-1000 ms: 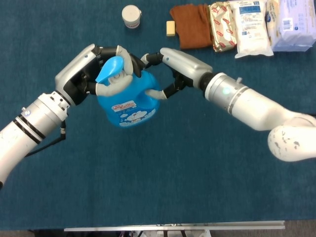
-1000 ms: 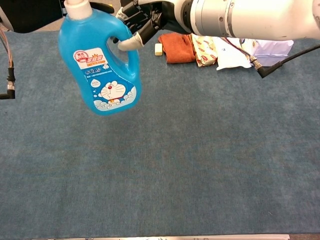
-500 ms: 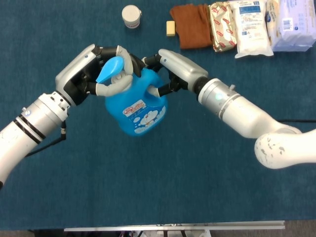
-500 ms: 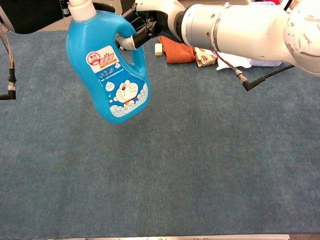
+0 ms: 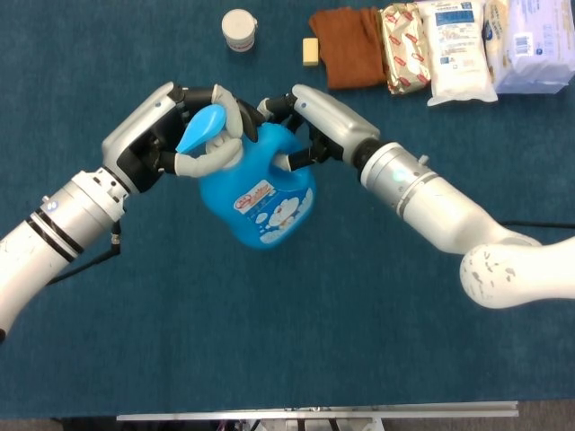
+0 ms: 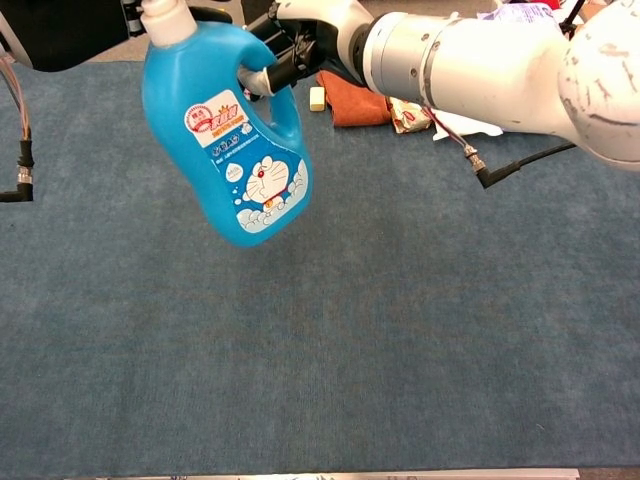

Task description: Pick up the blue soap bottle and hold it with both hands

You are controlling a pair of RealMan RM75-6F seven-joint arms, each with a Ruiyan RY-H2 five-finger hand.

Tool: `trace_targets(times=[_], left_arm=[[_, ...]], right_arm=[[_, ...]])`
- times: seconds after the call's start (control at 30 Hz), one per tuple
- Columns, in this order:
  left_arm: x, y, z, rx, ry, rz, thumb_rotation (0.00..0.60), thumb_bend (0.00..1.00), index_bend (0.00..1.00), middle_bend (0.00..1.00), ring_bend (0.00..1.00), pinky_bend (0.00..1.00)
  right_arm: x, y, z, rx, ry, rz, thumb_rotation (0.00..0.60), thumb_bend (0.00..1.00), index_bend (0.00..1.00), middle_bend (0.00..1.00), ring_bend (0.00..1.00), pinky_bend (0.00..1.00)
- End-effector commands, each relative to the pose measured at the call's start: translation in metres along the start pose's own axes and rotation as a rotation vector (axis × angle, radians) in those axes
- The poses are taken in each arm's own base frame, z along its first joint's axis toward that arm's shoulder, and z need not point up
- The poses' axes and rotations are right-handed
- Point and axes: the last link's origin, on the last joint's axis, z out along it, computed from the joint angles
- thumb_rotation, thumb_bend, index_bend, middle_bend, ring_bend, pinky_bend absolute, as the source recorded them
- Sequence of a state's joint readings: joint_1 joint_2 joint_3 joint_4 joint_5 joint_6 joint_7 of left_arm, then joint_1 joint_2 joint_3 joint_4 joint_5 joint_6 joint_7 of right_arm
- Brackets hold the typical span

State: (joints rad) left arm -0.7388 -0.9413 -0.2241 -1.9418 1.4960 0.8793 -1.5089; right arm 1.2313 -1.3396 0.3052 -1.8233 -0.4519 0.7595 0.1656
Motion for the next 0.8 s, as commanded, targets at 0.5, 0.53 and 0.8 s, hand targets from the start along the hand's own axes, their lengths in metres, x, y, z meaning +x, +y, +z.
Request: trace_targets(times=[0.5, 0.53, 0.8], left_arm=[[0.0017, -0.0025, 0.0013, 0.016, -0.021, -0.001, 0.600, 0.48, 0.50, 0.42, 0.26, 0.27], [0.0016, -0.0027, 0.0015, 0.017, -0.024, -0.001, 0.600, 0.48, 0.49, 0.41, 0.26, 0.27], [0.0015, -0.0041, 0.0025, 0.029, -0.047, -0.009, 0.600, 0.42, 0.42, 0.37, 0.25, 0.27]], right_arm=[[0.0014, 0.0015, 0.0000, 0.019, 0.000, 0.006, 0.600, 0.54, 0.61, 0.50, 0.40, 0.45], [0.0014, 0.0016, 0.0001, 0.019, 0.000, 0.006, 0.600, 0.54, 0.61, 0.50, 0.40, 0.45], [0.0022, 0.0017, 0.0002, 0.021, 0.002, 0.008, 0.600, 0.54, 0.61, 0.50, 0.40, 0.45]])
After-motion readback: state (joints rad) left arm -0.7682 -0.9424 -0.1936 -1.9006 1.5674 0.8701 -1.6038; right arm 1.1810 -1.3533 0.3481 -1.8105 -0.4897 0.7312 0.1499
